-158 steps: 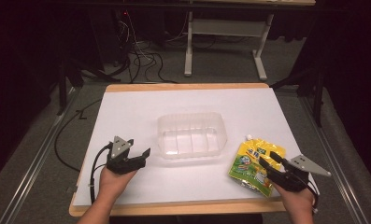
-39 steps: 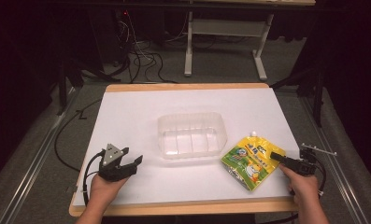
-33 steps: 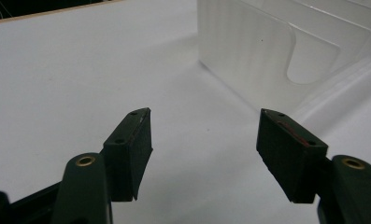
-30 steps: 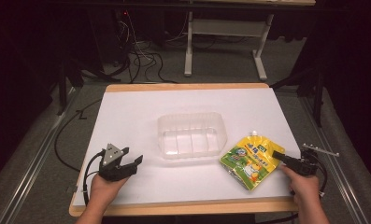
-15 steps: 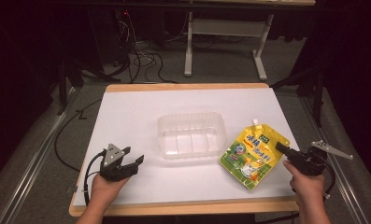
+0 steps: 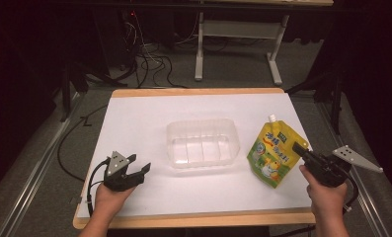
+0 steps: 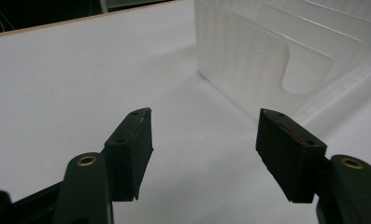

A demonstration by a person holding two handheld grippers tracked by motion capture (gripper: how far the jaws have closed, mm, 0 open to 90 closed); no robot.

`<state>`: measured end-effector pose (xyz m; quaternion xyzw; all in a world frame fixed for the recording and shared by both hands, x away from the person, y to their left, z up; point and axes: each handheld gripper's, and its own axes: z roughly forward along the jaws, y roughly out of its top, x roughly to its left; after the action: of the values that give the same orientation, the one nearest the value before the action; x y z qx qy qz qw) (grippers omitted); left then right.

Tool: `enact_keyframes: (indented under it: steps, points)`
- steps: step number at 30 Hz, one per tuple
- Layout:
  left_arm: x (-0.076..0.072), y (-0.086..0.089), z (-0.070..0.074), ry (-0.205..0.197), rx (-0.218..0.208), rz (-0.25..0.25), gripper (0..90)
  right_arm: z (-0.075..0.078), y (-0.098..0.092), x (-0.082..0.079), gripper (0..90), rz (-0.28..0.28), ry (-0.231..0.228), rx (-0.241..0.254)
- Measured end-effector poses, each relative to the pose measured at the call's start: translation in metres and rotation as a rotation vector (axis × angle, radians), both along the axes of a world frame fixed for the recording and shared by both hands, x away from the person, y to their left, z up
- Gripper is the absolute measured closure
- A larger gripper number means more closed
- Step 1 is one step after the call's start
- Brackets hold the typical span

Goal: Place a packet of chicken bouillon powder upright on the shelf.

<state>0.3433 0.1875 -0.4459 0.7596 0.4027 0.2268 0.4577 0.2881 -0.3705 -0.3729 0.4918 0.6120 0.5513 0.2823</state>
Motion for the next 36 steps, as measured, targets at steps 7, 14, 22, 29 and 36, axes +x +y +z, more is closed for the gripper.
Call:
enact_keyframes:
  steps: [7,14,22,29,36]
  points:
    - [-0.006,0.006,0.0,-0.005,-0.004,0.005,36.8,0.011,-0.004,0.003,90.0,-0.093,-0.073,-0.069]
    - [-0.008,0.011,0.003,-0.01,-0.024,0.018,36.8,-0.002,-0.008,0.002,90.0,-0.128,-0.076,-0.103]
    - [-0.005,0.003,0.003,-0.013,-0.024,-0.013,36.7,-0.009,-0.009,-0.008,89.0,-0.121,-0.08,-0.107]
    - [-0.004,-0.001,0.004,-0.018,-0.041,-0.029,36.7,-0.011,-0.006,-0.012,80.9,-0.114,-0.074,-0.115]
    - [-0.003,-0.017,0.008,-0.017,-0.104,-0.08,36.6,-0.022,-0.005,-0.002,62.0,-0.104,0.005,-0.105]
